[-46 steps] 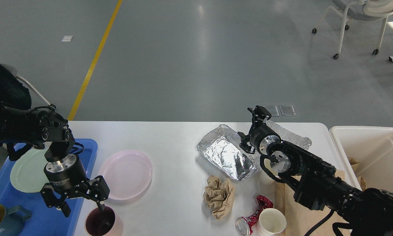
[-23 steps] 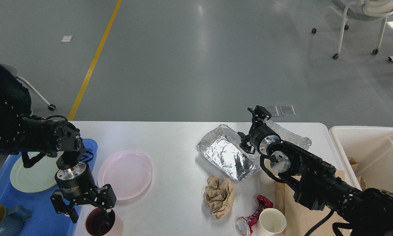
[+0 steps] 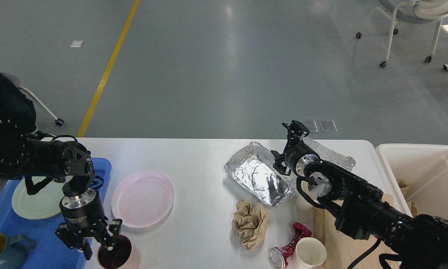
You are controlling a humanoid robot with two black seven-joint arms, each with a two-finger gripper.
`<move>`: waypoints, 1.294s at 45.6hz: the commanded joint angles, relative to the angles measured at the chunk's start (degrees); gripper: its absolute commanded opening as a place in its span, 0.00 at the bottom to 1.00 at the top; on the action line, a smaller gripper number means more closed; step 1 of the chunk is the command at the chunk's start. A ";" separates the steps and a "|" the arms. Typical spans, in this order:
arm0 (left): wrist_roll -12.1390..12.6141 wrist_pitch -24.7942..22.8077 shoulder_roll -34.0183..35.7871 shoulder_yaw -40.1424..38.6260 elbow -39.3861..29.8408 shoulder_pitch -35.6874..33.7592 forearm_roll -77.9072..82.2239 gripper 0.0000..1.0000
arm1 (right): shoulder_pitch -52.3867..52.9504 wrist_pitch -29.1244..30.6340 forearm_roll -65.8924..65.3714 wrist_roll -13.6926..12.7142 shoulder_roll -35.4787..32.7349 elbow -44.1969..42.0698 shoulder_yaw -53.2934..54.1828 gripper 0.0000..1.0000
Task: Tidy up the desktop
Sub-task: 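Lift the dark red cup and carry it onto the blue tray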
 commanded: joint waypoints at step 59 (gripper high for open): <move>6.03 0.00 0.53 -10.18 1.66 -2.20 0.09 0.00 | 0.00 0.00 0.00 0.00 0.00 0.00 0.00 1.00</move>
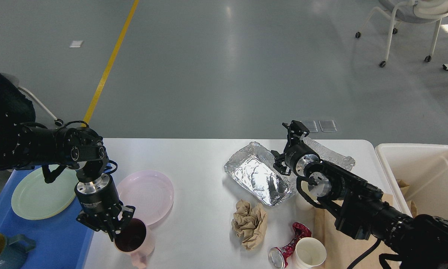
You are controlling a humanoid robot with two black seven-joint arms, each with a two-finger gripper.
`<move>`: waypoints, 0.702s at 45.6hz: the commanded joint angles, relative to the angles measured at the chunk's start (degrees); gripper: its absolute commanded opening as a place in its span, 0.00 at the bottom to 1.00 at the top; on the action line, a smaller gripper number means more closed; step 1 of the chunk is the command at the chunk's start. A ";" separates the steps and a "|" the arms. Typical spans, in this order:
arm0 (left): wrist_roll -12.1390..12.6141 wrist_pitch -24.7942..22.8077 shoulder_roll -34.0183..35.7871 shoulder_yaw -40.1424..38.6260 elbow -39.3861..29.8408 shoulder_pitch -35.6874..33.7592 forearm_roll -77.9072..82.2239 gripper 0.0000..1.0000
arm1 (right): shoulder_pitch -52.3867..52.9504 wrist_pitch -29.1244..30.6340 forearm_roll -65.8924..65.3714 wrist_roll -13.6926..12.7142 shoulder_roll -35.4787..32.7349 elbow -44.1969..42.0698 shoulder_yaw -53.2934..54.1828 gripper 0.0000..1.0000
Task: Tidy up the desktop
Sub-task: 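Lift the dark red cup and carry it onto the blue tray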
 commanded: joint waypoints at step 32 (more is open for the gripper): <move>-0.42 0.00 6.27 -6.14 -0.84 -8.33 -0.09 0.00 | 0.00 0.00 0.00 0.00 0.00 0.00 0.00 1.00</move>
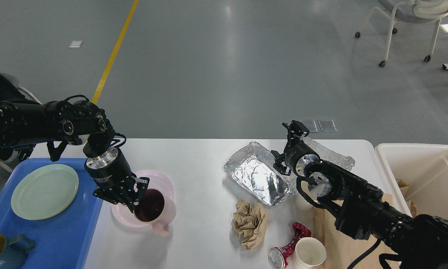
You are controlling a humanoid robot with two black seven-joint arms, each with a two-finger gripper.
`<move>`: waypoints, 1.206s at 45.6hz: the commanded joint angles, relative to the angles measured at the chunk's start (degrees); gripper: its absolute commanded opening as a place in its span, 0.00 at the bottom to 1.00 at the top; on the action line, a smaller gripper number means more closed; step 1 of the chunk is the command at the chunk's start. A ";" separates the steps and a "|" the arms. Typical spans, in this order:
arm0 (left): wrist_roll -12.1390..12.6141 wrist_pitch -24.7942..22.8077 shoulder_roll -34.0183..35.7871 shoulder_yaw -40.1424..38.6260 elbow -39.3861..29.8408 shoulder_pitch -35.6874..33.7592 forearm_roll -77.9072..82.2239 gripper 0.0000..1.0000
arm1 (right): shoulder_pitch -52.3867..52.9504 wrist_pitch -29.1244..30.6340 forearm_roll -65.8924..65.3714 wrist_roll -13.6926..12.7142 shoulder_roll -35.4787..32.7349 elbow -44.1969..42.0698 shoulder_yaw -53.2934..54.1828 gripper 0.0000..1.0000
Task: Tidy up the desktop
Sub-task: 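Lift the dark red cup and carry it onto the blue tray, then lower the cup onto the tray and open the left gripper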
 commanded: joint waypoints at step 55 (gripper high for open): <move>-0.24 0.00 24.33 16.87 -4.03 0.39 0.14 0.00 | 0.00 0.00 0.00 0.00 0.00 0.00 0.00 1.00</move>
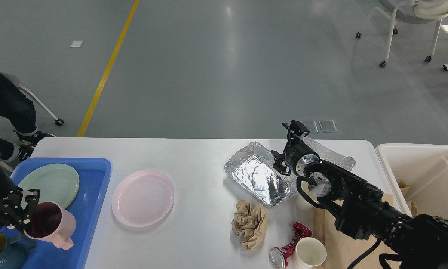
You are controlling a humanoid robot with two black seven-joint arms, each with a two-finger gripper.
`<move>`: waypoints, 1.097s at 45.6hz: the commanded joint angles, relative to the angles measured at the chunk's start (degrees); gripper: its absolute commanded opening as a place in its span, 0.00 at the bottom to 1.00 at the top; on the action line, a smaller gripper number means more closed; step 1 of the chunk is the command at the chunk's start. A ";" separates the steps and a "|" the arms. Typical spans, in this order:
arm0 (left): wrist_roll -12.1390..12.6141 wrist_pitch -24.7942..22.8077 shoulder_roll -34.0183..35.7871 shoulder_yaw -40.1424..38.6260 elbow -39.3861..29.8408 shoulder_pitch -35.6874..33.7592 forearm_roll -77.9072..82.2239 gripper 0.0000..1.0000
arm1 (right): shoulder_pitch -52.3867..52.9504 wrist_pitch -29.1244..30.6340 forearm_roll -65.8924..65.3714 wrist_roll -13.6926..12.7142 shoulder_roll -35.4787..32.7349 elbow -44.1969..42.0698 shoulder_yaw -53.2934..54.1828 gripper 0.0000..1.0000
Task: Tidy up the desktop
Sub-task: 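Lower the cup onto the tray and open the left gripper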
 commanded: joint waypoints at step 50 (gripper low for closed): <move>0.11 0.00 -2.42 -4.70 6.31 13.19 0.00 0.08 | 0.00 0.00 0.00 0.00 0.00 0.00 0.00 1.00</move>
